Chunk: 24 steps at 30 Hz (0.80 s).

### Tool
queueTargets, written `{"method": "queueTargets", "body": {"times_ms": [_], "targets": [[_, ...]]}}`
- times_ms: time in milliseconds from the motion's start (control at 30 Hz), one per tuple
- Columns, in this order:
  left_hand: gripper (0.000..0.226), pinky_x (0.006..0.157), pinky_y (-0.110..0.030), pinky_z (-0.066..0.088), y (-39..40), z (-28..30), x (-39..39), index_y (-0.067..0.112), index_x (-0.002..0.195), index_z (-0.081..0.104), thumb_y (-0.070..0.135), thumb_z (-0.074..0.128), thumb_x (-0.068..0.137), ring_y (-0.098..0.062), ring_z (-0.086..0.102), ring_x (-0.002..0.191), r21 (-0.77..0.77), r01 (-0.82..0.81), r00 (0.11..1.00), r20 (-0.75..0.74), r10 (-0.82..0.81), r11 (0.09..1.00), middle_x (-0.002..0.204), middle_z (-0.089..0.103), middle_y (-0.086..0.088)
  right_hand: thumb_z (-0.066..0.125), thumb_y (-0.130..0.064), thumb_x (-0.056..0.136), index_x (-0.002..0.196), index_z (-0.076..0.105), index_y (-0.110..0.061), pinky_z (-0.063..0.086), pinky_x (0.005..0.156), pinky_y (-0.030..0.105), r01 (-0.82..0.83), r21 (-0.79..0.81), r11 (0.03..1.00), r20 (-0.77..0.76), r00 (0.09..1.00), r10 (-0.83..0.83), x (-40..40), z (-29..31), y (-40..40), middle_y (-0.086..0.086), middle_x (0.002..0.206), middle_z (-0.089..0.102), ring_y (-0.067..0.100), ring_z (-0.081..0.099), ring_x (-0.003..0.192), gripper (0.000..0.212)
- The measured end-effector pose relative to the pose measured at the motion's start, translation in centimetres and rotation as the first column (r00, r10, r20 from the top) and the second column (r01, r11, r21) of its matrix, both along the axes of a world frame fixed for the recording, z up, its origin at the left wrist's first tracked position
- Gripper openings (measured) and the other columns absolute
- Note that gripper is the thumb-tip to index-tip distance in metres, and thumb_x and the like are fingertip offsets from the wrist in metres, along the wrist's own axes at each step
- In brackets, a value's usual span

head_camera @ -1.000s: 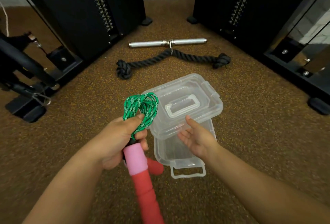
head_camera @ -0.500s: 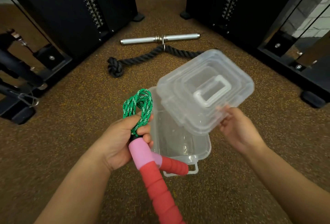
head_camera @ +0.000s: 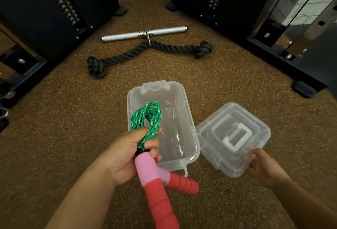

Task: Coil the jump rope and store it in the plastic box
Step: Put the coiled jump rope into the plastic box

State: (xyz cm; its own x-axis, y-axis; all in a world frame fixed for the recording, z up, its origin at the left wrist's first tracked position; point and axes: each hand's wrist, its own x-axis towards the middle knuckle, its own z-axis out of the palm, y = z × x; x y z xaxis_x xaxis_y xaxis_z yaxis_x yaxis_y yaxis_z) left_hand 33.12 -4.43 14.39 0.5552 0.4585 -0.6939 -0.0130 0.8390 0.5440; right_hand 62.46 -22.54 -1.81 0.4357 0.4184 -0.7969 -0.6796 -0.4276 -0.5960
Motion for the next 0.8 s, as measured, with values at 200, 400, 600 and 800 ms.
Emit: {"method": "queueTargets", "body": {"times_ms": [200,400,600,800], "targets": [[0.022,0.05,-0.025,0.047,0.3,-0.5,1.3,0.008,0.087,0.059,0.025,0.045,0.091,-0.01,0.042,0.037,0.0,0.007,1.0,-0.021,-0.007,1.0,0.049,0.036,0.004,0.057,-0.01,0.089,0.112,0.055,0.005,0.05,0.067,0.037,-0.098,-0.328,0.94,0.198,0.966,0.169,0.3,-2.2,0.0,0.016,0.087,0.062,0.026,0.059,0.077,0.027],[0.022,0.048,-0.024,0.049,0.6,-0.2,2.0,0.009,0.089,0.059,0.026,0.05,0.079,-0.011,0.042,0.039,-0.025,0.02,1.0,0.013,-0.019,0.999,0.049,0.037,0.004,0.065,-0.028,0.085,0.137,0.04,-0.011,0.041,0.098,0.043,-0.228,-0.437,0.87,0.642,0.598,0.48,-1.4,2.9,4.2,0.012,0.14,0.042,0.029,0.05,0.116,0.06],[0.02,0.05,-0.023,0.048,2.3,0.7,2.4,0.01,0.089,0.056,0.023,0.041,0.092,-0.01,0.043,0.038,0.07,-0.03,1.0,0.002,0.03,0.997,0.047,0.036,0.006,0.054,-0.085,0.057,0.13,0.042,-0.048,0.038,0.107,0.036,-0.876,0.225,0.427,0.444,0.482,0.755,-9.4,13.0,10.7,-0.012,0.135,0.054,0.007,0.05,0.125,0.083],[0.019,0.049,-0.023,0.046,5.8,1.9,3.6,0.011,0.104,0.049,0.027,0.04,0.098,-0.012,0.041,0.041,0.261,-0.062,0.997,-0.025,0.071,0.963,0.046,0.039,0.004,0.08,-0.044,0.062,0.142,0.005,-0.045,0.05,0.083,0.023,-0.964,0.191,0.183,0.431,0.25,0.867,-14.5,14.3,12.9,-0.011,0.114,0.058,0.0,0.059,0.095,0.109]]}}
